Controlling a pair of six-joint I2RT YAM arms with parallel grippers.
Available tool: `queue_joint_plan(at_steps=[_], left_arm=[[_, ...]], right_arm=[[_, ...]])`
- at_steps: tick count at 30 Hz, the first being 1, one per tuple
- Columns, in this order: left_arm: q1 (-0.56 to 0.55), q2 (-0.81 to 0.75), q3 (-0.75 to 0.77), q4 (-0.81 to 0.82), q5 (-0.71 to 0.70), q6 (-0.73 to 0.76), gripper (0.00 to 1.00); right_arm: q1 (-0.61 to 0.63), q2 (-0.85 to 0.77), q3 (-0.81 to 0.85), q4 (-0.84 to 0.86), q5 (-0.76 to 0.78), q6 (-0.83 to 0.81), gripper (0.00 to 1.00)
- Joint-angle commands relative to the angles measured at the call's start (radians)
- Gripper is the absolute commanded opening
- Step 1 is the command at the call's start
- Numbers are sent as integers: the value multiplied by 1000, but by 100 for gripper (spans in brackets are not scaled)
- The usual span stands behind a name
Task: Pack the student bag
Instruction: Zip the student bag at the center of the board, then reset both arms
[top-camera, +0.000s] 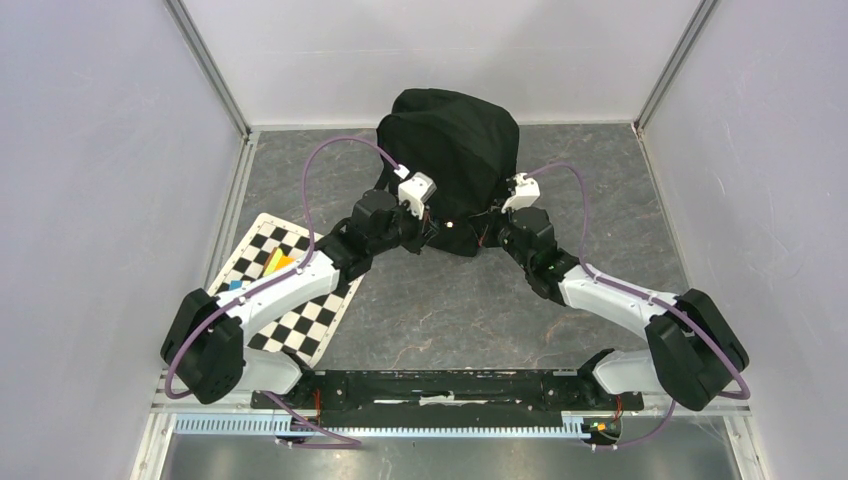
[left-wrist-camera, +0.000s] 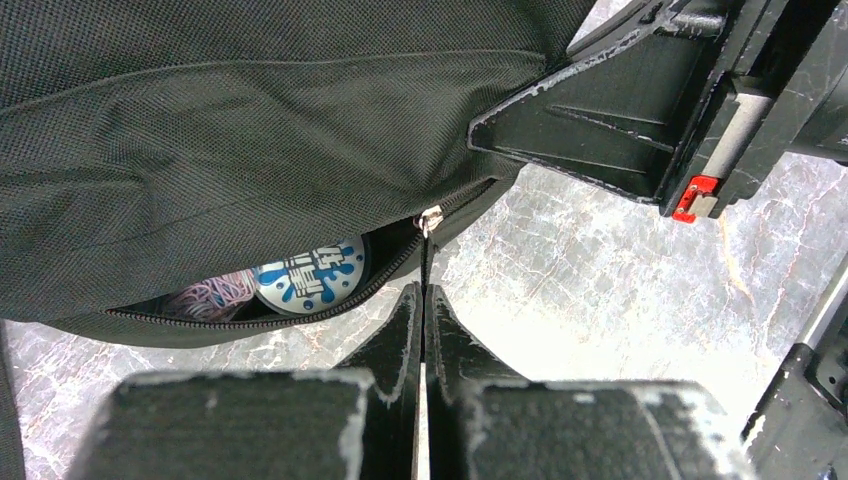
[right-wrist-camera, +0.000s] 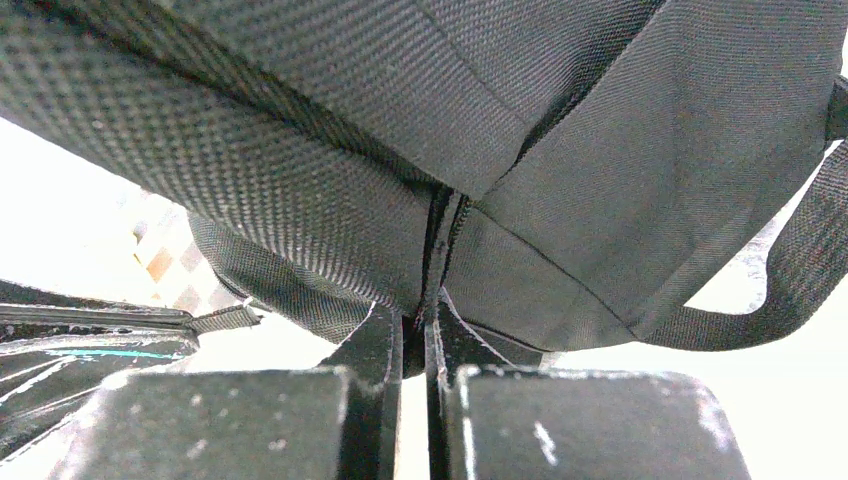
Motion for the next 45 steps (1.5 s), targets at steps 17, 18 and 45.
queue_joint_plan(at_steps=[17,18,45], left_arm=[[96,-62,-185,199,-454,-78,2],[107,-68,-207,225,-466,-84,2],[307,-255,-244,164,-275,-268,100]], right_arm=[[-35,-103,-43,16,223,-88,0],[-35,-103,-41,12,227,-93,0],[-36,-205,25,-63,-29,-503,96]])
